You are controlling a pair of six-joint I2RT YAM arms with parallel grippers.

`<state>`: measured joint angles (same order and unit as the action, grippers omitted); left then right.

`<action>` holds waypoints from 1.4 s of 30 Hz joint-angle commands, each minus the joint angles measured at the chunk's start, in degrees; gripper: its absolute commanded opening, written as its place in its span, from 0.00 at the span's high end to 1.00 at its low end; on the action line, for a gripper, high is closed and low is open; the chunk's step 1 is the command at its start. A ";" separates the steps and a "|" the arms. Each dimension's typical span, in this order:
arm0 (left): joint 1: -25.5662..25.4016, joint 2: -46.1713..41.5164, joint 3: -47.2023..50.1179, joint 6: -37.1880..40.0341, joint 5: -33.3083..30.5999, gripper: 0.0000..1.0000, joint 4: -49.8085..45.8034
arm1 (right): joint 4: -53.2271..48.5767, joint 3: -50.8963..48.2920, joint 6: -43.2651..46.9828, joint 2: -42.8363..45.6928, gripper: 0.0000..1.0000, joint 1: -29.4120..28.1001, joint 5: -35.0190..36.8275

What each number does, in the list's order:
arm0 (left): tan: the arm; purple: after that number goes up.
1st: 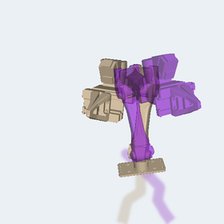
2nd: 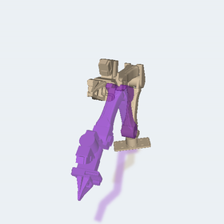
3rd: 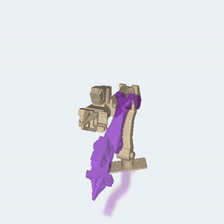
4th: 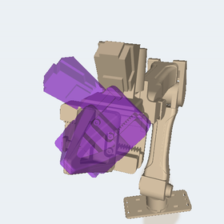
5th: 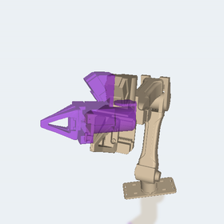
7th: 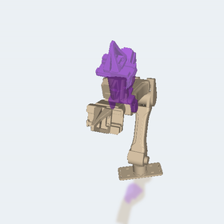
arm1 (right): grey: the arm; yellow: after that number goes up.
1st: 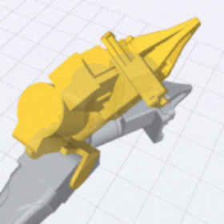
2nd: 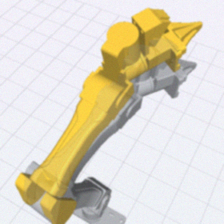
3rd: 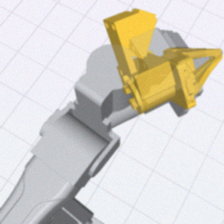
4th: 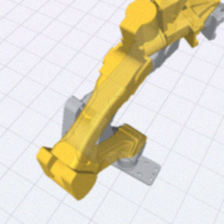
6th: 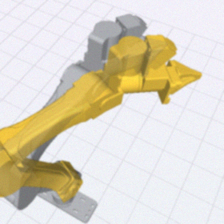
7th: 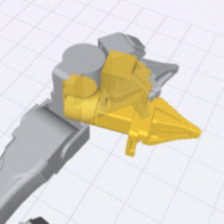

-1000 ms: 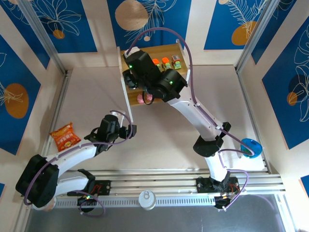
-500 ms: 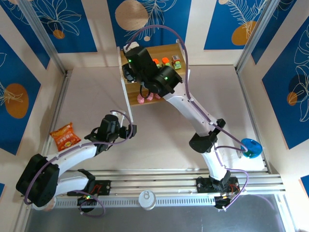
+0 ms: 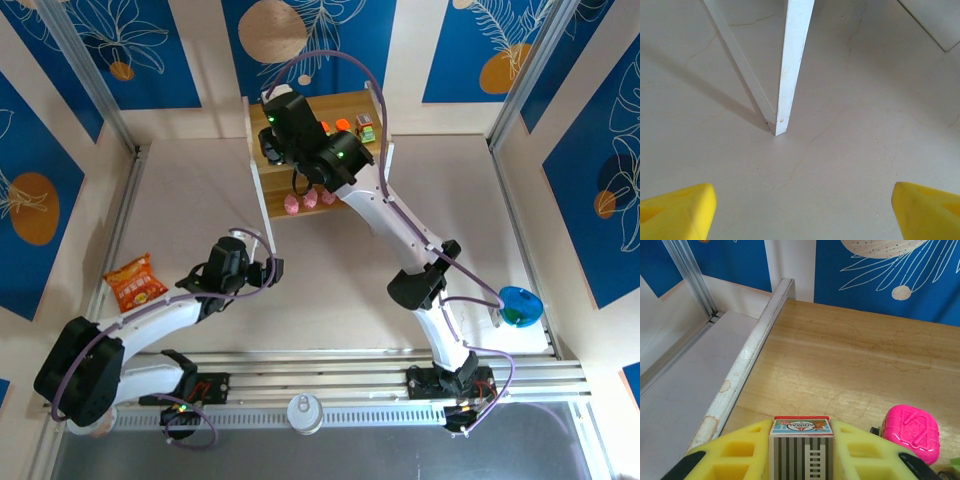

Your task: Place and organize the plastic toys onto the shelf

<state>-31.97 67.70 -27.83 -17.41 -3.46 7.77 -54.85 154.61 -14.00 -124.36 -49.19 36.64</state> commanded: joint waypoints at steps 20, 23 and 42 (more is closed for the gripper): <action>-0.44 0.73 -2.05 1.33 -0.50 0.09 0.93 | 2.04 2.61 1.00 -2.72 0.62 1.99 -2.19; -0.47 0.63 -2.00 1.39 -0.49 0.09 1.02 | 2.23 2.73 1.44 -1.61 0.60 1.78 -2.04; -0.44 -2.51 -0.82 2.09 -2.90 0.06 0.98 | 3.70 -9.10 3.30 13.89 0.54 -1.41 2.74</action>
<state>-31.97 67.24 -27.92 -16.36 -4.69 7.73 -52.47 148.73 -11.75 -114.43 -50.04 37.30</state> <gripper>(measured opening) 0.936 0.452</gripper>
